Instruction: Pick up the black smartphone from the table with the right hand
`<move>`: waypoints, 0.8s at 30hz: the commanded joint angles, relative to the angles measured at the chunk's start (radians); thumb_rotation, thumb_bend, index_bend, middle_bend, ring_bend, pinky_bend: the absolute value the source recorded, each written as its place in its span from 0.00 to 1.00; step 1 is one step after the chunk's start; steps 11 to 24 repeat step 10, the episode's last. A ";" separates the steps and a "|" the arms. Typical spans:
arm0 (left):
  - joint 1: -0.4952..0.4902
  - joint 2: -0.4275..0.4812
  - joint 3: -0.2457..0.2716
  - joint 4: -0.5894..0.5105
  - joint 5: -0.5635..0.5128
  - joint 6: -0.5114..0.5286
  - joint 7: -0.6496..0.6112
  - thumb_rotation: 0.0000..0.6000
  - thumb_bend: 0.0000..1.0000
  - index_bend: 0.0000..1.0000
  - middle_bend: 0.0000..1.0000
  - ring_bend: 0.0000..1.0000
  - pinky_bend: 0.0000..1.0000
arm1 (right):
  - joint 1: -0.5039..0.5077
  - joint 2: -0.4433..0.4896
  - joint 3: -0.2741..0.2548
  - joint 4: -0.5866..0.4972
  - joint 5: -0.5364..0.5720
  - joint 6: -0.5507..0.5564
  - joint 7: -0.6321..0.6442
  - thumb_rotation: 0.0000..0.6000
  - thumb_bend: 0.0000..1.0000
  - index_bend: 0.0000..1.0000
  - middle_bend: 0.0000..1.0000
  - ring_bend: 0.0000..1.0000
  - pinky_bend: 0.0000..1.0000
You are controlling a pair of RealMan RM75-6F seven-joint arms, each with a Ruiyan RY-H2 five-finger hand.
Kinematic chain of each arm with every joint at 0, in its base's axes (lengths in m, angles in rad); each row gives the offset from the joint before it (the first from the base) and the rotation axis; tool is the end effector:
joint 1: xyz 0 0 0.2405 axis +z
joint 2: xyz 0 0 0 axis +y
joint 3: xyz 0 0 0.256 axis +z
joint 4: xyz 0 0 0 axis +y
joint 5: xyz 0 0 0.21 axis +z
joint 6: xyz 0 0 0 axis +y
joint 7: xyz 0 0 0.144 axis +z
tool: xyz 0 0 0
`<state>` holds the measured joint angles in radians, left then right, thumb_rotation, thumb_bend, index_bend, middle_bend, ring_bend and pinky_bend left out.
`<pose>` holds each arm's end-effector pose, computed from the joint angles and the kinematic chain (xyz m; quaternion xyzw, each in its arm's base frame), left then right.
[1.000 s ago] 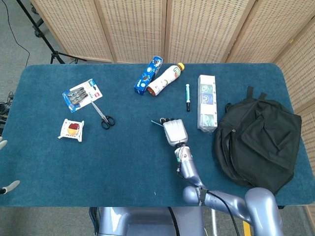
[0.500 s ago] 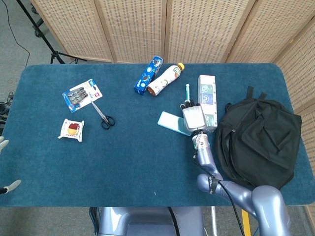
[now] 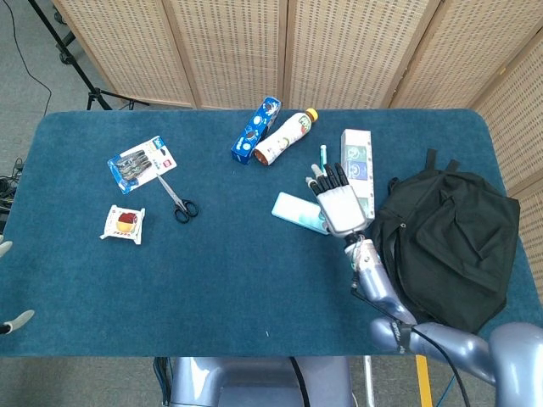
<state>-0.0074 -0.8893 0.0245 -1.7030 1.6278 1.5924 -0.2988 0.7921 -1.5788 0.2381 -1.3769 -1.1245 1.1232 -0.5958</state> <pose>-0.3010 0.1409 0.2183 -0.5778 -0.4259 -0.4416 0.5383 -0.1300 -0.3798 0.0160 0.7238 -0.2282 0.3725 0.5342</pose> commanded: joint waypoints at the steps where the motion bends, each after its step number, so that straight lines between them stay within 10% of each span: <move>1: 0.004 -0.008 -0.001 -0.001 0.000 0.007 0.018 1.00 0.00 0.04 0.00 0.00 0.03 | -0.128 0.172 -0.097 -0.168 -0.145 0.120 0.105 1.00 0.00 0.14 0.00 0.00 0.01; 10: 0.008 -0.031 -0.011 -0.009 -0.013 0.015 0.083 1.00 0.00 0.00 0.00 0.00 0.01 | -0.369 0.302 -0.233 -0.239 -0.313 0.397 0.265 1.00 0.00 0.14 0.00 0.00 0.00; 24: 0.008 -0.031 -0.011 -0.009 -0.013 0.015 0.083 1.00 0.00 0.00 0.00 0.00 0.01 | -0.369 0.302 -0.233 -0.239 -0.313 0.397 0.265 1.00 0.00 0.14 0.00 0.00 0.00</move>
